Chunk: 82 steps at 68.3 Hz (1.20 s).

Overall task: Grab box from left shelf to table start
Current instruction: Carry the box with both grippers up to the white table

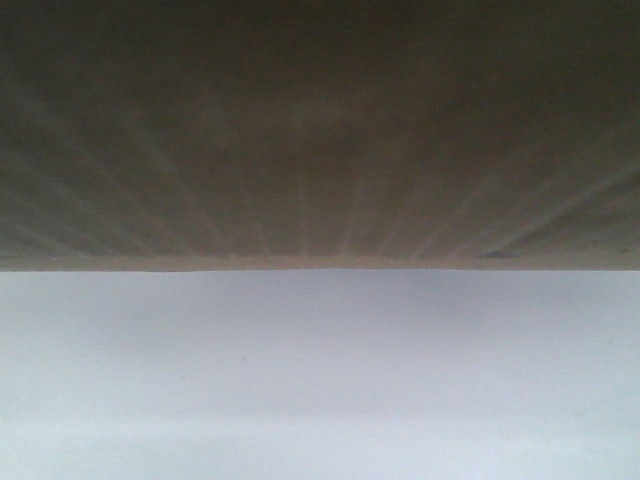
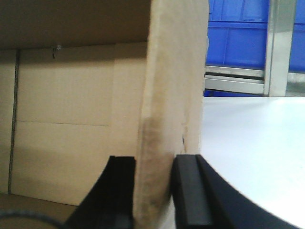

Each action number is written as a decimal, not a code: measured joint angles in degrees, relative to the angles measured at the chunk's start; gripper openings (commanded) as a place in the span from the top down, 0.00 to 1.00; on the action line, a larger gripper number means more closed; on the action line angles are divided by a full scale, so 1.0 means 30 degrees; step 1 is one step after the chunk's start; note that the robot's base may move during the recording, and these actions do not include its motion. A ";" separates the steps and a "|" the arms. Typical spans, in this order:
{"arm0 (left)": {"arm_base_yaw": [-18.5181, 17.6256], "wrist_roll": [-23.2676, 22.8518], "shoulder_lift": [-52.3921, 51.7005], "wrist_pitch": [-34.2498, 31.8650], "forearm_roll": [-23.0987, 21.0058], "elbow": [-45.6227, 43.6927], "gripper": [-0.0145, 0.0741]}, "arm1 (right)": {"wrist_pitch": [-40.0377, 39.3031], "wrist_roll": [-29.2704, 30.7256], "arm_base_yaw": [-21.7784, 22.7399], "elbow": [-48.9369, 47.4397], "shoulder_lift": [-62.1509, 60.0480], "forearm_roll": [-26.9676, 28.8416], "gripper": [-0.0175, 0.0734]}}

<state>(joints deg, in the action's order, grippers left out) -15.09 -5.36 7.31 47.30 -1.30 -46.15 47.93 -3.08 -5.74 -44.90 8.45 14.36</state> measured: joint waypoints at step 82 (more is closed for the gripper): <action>0.0000 0.0000 0.0000 0.0000 0.0000 0.0000 0.95 | 0.0000 0.0000 0.0000 0.0000 0.0000 0.0000 0.75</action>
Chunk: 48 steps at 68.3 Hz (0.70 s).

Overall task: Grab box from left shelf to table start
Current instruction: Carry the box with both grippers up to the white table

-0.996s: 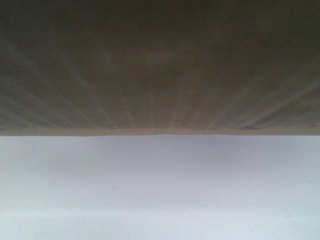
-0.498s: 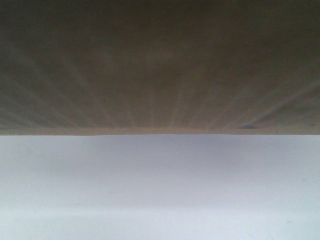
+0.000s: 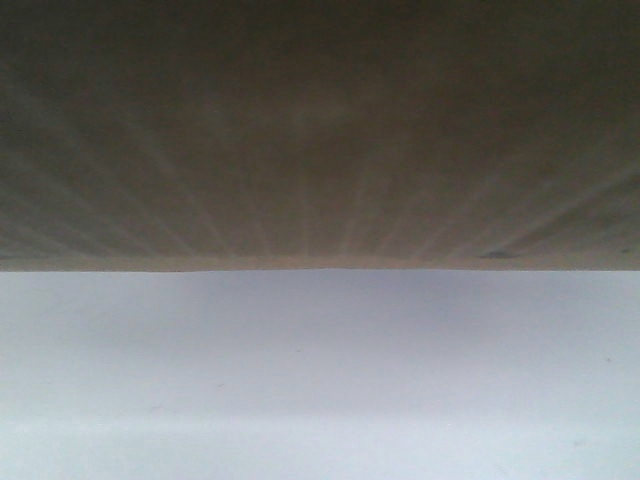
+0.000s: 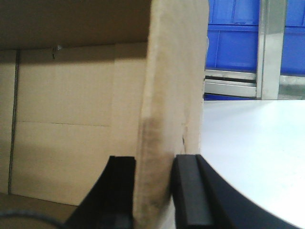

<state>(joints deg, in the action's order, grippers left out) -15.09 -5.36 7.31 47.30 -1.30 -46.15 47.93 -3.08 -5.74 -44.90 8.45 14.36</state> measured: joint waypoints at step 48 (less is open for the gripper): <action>0.0000 0.0000 0.0000 0.0000 0.0000 0.0000 0.95 | 0.0000 0.0000 0.0000 0.0000 0.0000 0.0000 0.75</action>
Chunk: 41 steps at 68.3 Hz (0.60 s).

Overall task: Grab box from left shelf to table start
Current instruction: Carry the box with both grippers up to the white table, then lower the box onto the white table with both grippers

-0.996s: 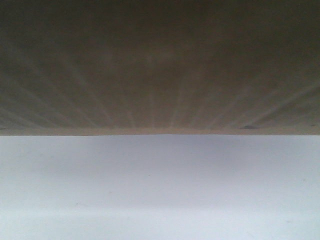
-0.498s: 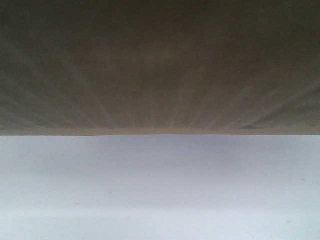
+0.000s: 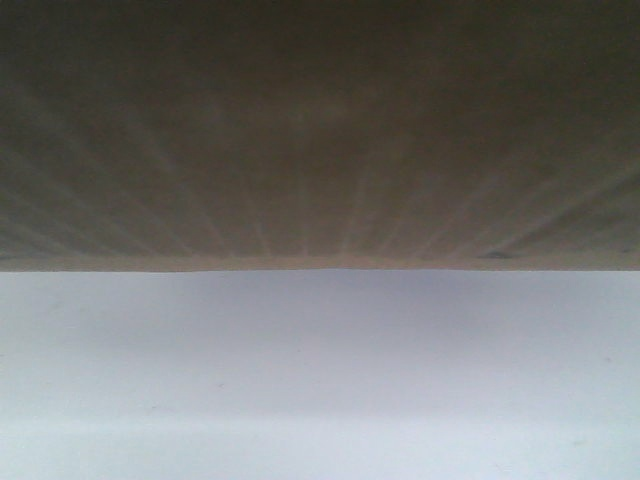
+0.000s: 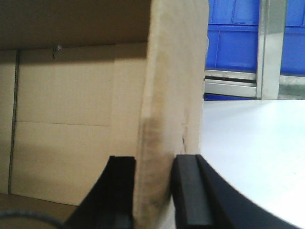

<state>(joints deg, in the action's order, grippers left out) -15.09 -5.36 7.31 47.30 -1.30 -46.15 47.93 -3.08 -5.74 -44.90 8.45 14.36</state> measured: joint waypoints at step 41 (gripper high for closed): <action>0.0000 0.0034 0.0854 0.0177 -0.0110 -0.0596 0.95 | -0.0025 0.0000 0.0000 -0.0260 0.0461 -0.0072 0.75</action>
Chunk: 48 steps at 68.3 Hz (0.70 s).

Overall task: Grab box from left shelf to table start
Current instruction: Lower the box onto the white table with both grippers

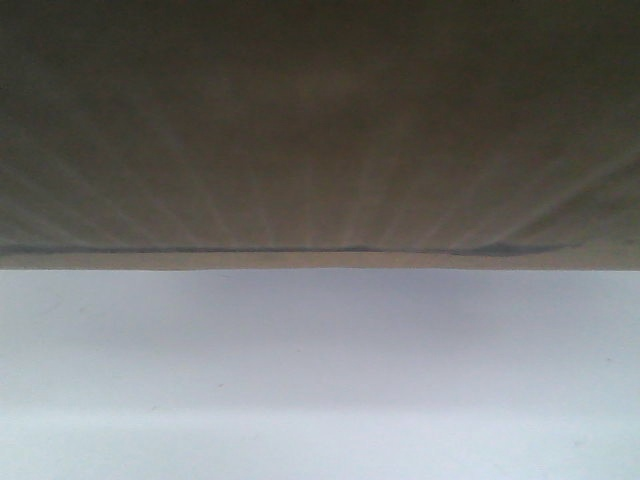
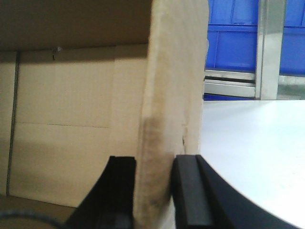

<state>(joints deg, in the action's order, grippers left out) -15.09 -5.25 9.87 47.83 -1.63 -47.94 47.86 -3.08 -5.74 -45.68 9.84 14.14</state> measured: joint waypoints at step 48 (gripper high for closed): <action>0.0000 -0.0500 1.3818 0.4137 0.0726 -0.5811 0.95 | 0.5452 0.0427 0.0000 -0.7692 1.5262 -0.2410 0.75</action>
<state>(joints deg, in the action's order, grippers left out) -15.09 -6.76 51.32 60.25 0.55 -65.38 64.21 -1.80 -5.74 -68.76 55.63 6.91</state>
